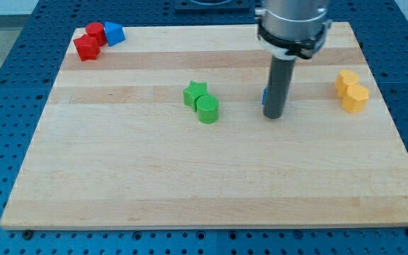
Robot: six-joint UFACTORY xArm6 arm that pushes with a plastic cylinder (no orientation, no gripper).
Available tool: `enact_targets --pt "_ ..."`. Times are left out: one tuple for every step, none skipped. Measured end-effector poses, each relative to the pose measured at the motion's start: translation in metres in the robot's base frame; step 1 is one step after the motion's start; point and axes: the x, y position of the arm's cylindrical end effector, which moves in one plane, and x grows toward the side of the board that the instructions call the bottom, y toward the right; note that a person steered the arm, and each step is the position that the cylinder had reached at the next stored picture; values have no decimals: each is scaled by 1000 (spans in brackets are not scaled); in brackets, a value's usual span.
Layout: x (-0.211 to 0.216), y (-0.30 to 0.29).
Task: Push the blue cube close to the red blocks
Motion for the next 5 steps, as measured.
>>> enact_targets --pt "-12 14" --pt "-58 1" --pt "-97 -25" --pt "-101 -15" --pt "-103 22"
